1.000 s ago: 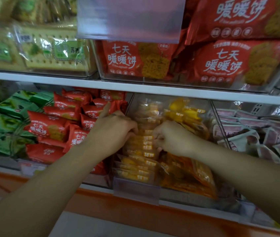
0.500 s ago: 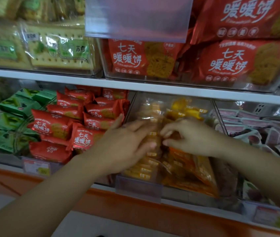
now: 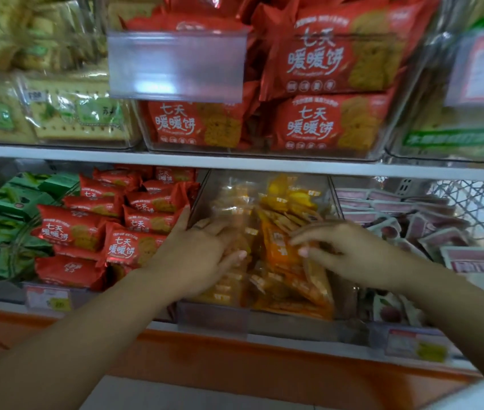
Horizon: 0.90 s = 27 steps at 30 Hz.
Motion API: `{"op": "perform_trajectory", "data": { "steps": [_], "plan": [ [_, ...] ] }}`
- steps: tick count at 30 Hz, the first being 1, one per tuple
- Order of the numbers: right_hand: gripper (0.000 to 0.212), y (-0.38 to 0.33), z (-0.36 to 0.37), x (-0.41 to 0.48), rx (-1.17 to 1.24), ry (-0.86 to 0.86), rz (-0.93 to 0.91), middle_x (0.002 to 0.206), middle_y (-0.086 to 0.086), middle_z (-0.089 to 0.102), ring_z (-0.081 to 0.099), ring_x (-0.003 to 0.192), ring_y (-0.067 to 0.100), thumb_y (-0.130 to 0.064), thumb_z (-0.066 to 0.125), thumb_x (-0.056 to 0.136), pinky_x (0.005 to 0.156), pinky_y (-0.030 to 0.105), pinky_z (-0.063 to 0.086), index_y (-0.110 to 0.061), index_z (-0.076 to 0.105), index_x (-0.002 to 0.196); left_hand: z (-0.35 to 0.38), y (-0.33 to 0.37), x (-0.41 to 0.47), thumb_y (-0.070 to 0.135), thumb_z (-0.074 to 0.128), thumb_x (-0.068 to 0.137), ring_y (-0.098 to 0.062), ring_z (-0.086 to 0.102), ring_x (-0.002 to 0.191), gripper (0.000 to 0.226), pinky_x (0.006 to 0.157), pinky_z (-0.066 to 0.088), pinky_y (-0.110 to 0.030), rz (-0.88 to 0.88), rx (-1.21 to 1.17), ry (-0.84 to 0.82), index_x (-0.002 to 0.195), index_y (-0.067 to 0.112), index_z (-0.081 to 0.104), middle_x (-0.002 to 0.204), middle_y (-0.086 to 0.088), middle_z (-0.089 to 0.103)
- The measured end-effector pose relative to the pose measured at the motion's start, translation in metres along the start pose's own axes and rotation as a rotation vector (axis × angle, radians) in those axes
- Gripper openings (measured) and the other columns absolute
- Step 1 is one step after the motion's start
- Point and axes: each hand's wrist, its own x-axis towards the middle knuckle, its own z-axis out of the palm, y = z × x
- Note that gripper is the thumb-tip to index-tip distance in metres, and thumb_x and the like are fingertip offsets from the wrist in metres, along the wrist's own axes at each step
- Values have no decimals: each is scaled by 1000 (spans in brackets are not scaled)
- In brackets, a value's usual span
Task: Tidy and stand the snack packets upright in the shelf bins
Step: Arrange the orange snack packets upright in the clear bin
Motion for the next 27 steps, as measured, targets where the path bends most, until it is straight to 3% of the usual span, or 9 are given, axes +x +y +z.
{"op": "perform_trajectory", "data": {
  "steps": [3, 5, 10, 15, 17, 19, 21, 23, 27],
  "plan": [
    [21, 3, -9, -29, 148, 217, 121, 105, -21, 63, 56, 93, -6, -23, 58, 90, 83, 5, 41, -27, 68, 108, -15, 29, 7, 44, 42, 95, -17, 50, 121, 43, 106, 33, -35, 11, -188, 264, 137, 31, 45, 139, 6, 48],
    [21, 8, -3, -43, 133, 269, 169, 102, -26, 58, 53, 88, -10, -23, 59, 90, 76, -5, 34, -28, 68, 108, -20, 54, 16, 38, 50, 94, -16, 58, 107, 33, 90, 47, -33, -6, -374, 260, 125, 30, 56, 122, 7, 61],
    [20, 23, 19, -61, 208, 366, 199, 124, -18, 53, 45, 115, -5, -22, 62, 88, 83, -6, 27, -29, 69, 105, -4, 94, 41, 50, 49, 92, -13, 54, 114, 46, 86, 43, -25, -122, -619, -29, 131, 26, 50, 129, 5, 57],
    [22, 25, 18, -63, 219, 331, 176, 127, -21, 49, 42, 115, -7, -24, 59, 90, 90, 8, 34, -29, 66, 111, -1, 106, 55, 26, 62, 87, -7, 56, 82, 47, 57, 36, -12, -177, -705, 26, 132, 24, 49, 90, 11, 59],
    [29, 28, 13, -63, 226, 350, 169, 129, -18, 51, 43, 117, -4, -25, 59, 90, 97, 15, 35, -31, 61, 119, -6, 105, 53, 19, 62, 86, -5, 53, 72, 57, 55, 37, -14, -167, -682, 75, 139, 28, 42, 83, 14, 55],
    [49, 28, 9, -65, 248, 382, 157, 136, -18, 42, 34, 126, -3, -25, 61, 89, 103, 12, 28, -40, 43, 131, -17, 98, 45, 18, 64, 86, -4, 56, 68, 64, 59, 45, -22, -119, -683, 179, 142, 34, 37, 82, 14, 56],
    [71, 25, 7, -68, 258, 395, 132, 148, -20, 24, 17, 137, -2, -28, 65, 86, 108, 14, 17, -50, 18, 136, -33, 90, 35, 15, 67, 84, -8, 63, 68, 61, 69, 53, -31, -72, -773, 296, 134, 39, 41, 75, 10, 62],
    [84, 17, 4, -70, 258, 430, 83, 150, -25, 15, 10, 140, -2, -33, 68, 82, 111, 21, 16, -54, 6, 135, -49, 85, 24, 13, 70, 82, -5, 65, 70, 58, 75, 53, -26, -24, -836, 342, 123, 43, 41, 71, 10, 65],
    [87, 5, -4, -77, 395, 553, 58, 125, -46, 21, 33, 121, -12, -44, 73, 69, 96, 12, 35, -62, 11, 127, -65, 96, 15, 16, 72, 81, 2, 64, 71, 30, 66, 48, -11, 117, -722, 338, 92, 37, 54, 74, 18, 67]
  ]
}}
